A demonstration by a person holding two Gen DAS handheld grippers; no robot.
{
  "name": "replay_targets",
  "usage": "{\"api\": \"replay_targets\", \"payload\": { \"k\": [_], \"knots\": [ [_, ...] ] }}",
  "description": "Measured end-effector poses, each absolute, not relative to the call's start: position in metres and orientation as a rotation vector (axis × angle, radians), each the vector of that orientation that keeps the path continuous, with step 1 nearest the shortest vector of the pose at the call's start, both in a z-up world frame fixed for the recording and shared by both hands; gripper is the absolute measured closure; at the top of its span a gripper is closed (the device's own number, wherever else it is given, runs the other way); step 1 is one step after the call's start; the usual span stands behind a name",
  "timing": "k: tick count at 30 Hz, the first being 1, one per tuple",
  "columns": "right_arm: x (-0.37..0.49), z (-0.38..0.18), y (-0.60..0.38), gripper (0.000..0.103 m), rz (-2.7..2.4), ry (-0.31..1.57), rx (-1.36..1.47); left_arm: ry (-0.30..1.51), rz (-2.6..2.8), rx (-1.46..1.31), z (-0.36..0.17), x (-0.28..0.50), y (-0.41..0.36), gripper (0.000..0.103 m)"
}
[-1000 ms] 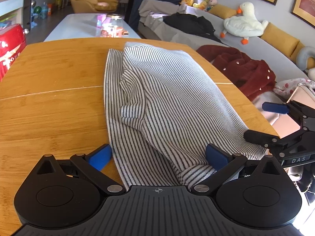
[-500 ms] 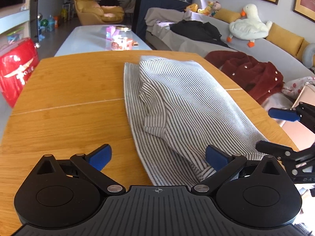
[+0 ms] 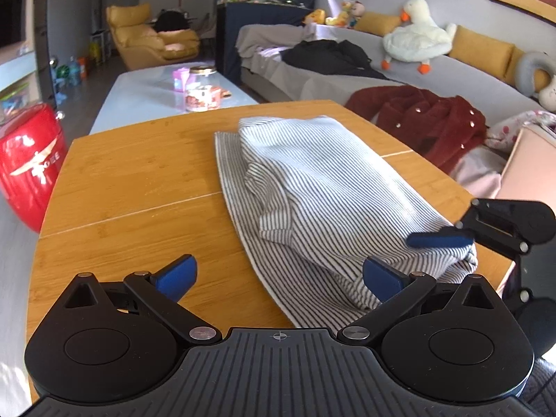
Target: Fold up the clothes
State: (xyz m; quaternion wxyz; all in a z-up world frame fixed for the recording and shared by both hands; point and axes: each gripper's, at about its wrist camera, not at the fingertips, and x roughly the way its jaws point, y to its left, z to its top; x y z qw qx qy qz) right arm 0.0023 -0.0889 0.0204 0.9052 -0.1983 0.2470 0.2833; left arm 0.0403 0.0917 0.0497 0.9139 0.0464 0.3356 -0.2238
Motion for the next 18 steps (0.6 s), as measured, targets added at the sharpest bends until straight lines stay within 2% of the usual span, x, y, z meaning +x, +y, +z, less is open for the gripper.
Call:
{"api": "replay_targets", "payload": {
  "k": [2,8,15,18],
  "knots": [
    [0.018,0.027,-0.103,0.058,0.571,0.558,-0.274,0.691,-0.49,0.113,0.049,0.037,0.09,0.0],
    [0.045,0.023,-0.139,0.059,0.554,0.625,-0.06,0.695,-0.542,0.2,0.047,0.032,0.078,0.0],
    [0.033,0.018,-0.135,0.058,0.553,0.593,-0.119,0.742,-0.567,0.355,0.024,0.034,0.059,0.0],
    [0.022,0.018,-0.131,0.053,0.563,0.571,-0.175,0.758,-0.546,0.38,0.016,0.039,0.057,0.0]
  ]
}}
